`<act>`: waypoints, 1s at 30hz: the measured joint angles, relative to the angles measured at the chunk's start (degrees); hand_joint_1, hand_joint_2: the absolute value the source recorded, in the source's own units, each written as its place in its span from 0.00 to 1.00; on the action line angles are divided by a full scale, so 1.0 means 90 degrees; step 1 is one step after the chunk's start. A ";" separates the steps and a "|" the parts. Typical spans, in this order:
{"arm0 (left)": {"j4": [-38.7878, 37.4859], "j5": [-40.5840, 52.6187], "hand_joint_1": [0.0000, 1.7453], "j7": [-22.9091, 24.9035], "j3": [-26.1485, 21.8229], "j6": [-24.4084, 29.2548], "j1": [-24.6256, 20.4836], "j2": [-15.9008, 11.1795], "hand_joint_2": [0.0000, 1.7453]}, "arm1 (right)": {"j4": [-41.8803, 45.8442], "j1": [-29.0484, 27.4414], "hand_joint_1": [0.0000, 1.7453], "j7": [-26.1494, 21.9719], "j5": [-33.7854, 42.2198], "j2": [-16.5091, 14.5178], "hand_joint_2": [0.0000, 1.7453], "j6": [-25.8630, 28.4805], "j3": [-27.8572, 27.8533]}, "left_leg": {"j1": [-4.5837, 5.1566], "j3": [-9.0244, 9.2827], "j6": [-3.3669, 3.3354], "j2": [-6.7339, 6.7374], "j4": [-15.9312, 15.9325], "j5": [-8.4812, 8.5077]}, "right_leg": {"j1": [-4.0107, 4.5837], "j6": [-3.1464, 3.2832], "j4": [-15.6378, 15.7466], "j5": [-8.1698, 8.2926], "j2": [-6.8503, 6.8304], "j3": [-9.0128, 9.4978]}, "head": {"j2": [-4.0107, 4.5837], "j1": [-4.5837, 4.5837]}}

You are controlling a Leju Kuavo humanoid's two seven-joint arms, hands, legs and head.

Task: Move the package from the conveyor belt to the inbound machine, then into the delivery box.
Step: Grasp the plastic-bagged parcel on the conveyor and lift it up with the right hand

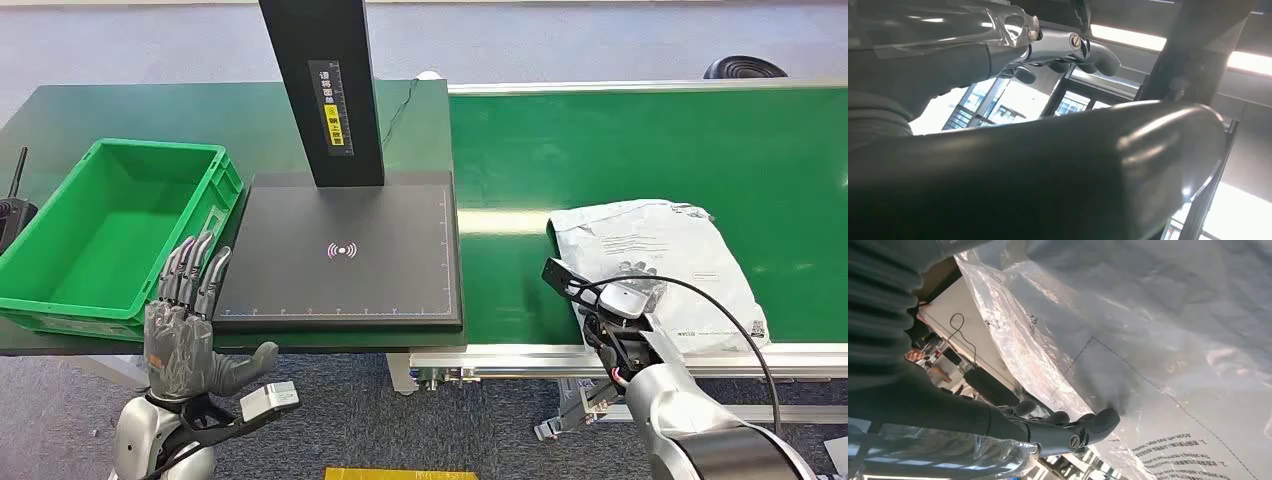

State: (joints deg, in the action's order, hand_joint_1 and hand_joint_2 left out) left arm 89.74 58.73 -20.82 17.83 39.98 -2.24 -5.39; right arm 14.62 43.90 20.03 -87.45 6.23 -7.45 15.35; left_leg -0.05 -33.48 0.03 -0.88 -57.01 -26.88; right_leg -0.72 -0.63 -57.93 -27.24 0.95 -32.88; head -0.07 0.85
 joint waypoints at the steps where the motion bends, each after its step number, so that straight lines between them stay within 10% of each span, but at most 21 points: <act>1: 0.0000 -0.0002 0.00 0.0008 0.0006 0.0000 0.0000 -0.0005 0.00 | 0.0000 0.0002 0.00 -0.0002 0.0005 -0.0002 1.00 -0.0007 -0.0002 | 0.0000 0.0000 0.0000 0.0000 0.0000 0.0000 | 0.0000 0.0000 0.0000 0.0000 0.0000 0.0000 | 0.0000 0.0000; 20: 0.0005 -0.0348 0.00 -0.0150 0.0104 0.0000 -0.0064 -0.0318 0.00 | -0.0046 0.0032 0.00 0.0006 0.0517 -0.0086 1.00 -0.0225 -0.0518 | 0.0000 0.0000 0.0000 0.0000 0.0000 0.0000 | 0.0000 0.0000 0.0000 0.0000 0.0000 -0.0001 | 0.0000 0.0001; 21: 0.0005 -0.0338 0.00 -0.0152 0.0116 0.0000 -0.0064 -0.0326 0.00 | -0.0049 0.0029 0.07 0.0008 0.0532 -0.0084 1.00 -0.0228 -0.0550 | 0.0000 0.0000 0.0000 0.0000 0.0000 0.0000 | 0.0000 0.0000 0.0000 0.0000 0.0000 -0.0001 | 0.0000 0.0001; 25: 0.0005 -0.0321 0.00 -0.0171 0.0152 0.0000 -0.0066 -0.0356 0.00 | -0.0060 0.0014 0.93 0.0014 0.0569 -0.0081 1.00 -0.0285 -0.0665 | 0.0000 0.0000 0.0000 0.0001 0.0000 0.0000 | 0.0000 0.0000 0.0000 0.0000 0.0000 -0.0001 | 0.0000 0.0000; 30: 0.0005 -0.0296 0.00 -0.0259 0.0156 0.0000 -0.0068 -0.0368 0.00 | -0.0063 0.0010 1.00 0.0016 0.0568 -0.0080 1.00 -0.0321 -0.0740 | 0.0000 0.0001 0.0000 0.0001 0.0000 0.0000 | 0.0000 0.0000 0.0000 0.0000 0.0000 -0.0001 | 0.0000 0.0000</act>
State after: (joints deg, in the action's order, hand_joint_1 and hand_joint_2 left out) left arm 89.79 56.06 -23.15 19.23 39.98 -2.85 -8.70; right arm 14.05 43.99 20.18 -82.34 5.51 -10.34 8.69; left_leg -0.05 -33.47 0.03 -0.87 -57.01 -26.88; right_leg -0.72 -0.63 -57.93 -27.24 0.95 -32.89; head -0.07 0.85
